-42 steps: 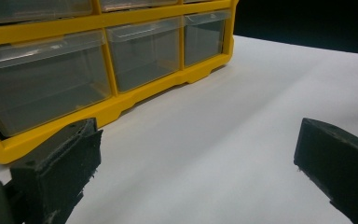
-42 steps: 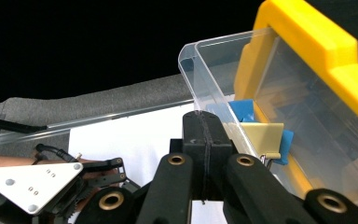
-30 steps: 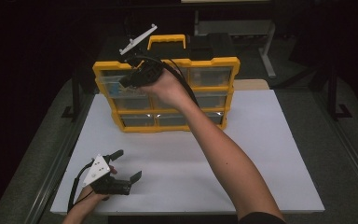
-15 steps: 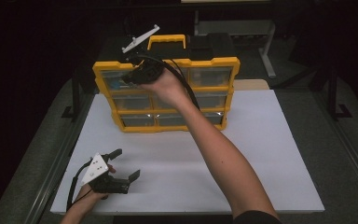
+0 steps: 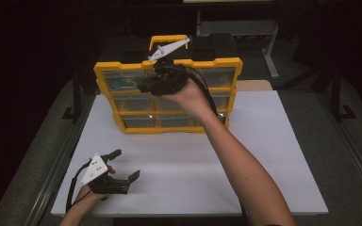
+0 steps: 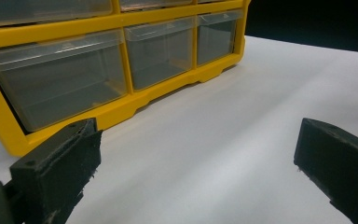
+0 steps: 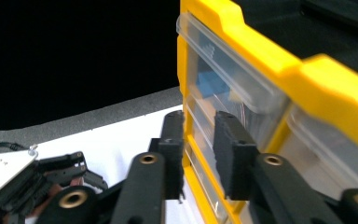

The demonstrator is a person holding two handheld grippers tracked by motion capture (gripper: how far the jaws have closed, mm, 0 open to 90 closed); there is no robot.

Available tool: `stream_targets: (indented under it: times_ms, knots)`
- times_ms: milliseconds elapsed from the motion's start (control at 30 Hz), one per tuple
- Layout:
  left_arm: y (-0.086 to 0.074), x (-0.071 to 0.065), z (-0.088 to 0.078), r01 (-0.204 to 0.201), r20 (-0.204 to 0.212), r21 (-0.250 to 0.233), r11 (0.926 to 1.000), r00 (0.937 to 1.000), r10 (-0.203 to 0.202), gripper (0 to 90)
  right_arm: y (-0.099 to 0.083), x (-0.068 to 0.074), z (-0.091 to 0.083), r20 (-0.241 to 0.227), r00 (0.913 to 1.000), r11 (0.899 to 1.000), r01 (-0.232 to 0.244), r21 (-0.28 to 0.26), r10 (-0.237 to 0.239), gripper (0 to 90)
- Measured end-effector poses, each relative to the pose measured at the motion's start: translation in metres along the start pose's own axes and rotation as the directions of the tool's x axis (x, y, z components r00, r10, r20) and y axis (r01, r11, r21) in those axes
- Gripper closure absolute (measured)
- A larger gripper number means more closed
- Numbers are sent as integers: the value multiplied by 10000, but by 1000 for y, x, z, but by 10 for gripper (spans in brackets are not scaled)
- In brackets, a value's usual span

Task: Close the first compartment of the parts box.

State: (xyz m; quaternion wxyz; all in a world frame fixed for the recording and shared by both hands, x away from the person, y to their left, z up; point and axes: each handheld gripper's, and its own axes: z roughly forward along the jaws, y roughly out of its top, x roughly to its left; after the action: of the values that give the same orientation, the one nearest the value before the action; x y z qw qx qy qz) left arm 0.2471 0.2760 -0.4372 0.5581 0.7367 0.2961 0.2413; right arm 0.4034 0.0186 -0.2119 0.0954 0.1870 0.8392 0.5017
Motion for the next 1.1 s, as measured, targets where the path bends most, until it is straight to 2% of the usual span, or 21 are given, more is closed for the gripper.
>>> stream_targets:
  times_ms: [33,67,100,133,167,200,233,267,300,333,367,400,433,500,633,700,767,833,900,1067,1100]
  knots:
    - [0,0,0,-43,9,10,10000,10000,43,1,-8,0,-5,136,9999,10000,10,-82,-9,653]
    - [0,0,0,-43,9,10,10000,10000,43,1,-8,0,-5,136,9999,10000,10,-82,-9,653]
    - [0,-1,1,-61,32,0,10000,10000,61,1,-16,0,-9,183,9998,9998,103,-186,-100,594]
    - [0,-1,1,-61,32,0,10000,10000,61,1,-16,0,-9,183,9998,9998,103,-186,-100,594]
    - [0,-1,1,-143,50,80,9999,9999,142,1,-25,2,-13,382,9993,9994,27,-339,-14,547]
    - [0,-1,1,-143,50,80,9999,9999,142,1,-25,2,-13,382,9993,9994,27,-339,-14,547]
    - [0,-1,1,-220,68,91,9997,9997,219,1,-35,3,-17,541,9983,9989,-212,-407,234,508]
    - [0,-1,1,-220,68,91,9997,9997,219,1,-35,3,-17,541,9983,9989,-212,-407,234,508]
    - [0,-2,1,-215,85,64,9997,9997,215,1,-44,3,-19,610,9978,9990,-228,-393,252,470]
    - [1,-2,1,-204,88,59,9998,9998,203,1,-44,3,-19,610,9978,9990,-228,-393,252,470]
    - [0,-4,2,-41,106,-39,10000,9999,42,1,-53,4,-22,671,9969,9986,-393,-356,417,448]
    - [0,-4,2,-41,106,-39,10000,9999,42,1,-53,4,-22,671,9969,9986,-393,-356,417,448]
    - [0,-3,2,-145,115,35,9999,9998,144,1,-61,5,-26,680,9958,9971,-585,-495,618,425]
    - [0,-4,3,-115,123,54,9999,9999,114,1,-64,5,-28,724,9956,9970,-564,-535,602,415]
    - [0,-5,3,-132,127,60,9999,9998,131,1,-84,6,-36,891,9931,9954,-707,-648,764,363]
    - [0,-4,3,-157,118,87,9998,9998,156,1,-87,5,-37,901,9931,9956,-691,-640,747,357]
    - [0,-5,3,-157,125,92,9998,9998,156,1,-99,4,-41,1007,9917,9951,-731,-660,796,314]
    - [0,-6,3,-66,114,93,9999,9999,65,1,-102,4,-42,1009,9916,9949,-744,-679,811,296]
    - [0,-6,3,-62,117,96,9999,9999,61,1,-116,4,-47,1035,9902,9930,-857,-818,939,254]
    - [0,-5,3,-130,110,93,9999,9999,129,1,-133,3,-55,1214,9866,9895,-964,-1076,1093,224]
    - [0,-5,3,-130,105,108,9999,9999,129,1,-141,4,-58,1313,9846,9882,-1007,-1151,1156,183]
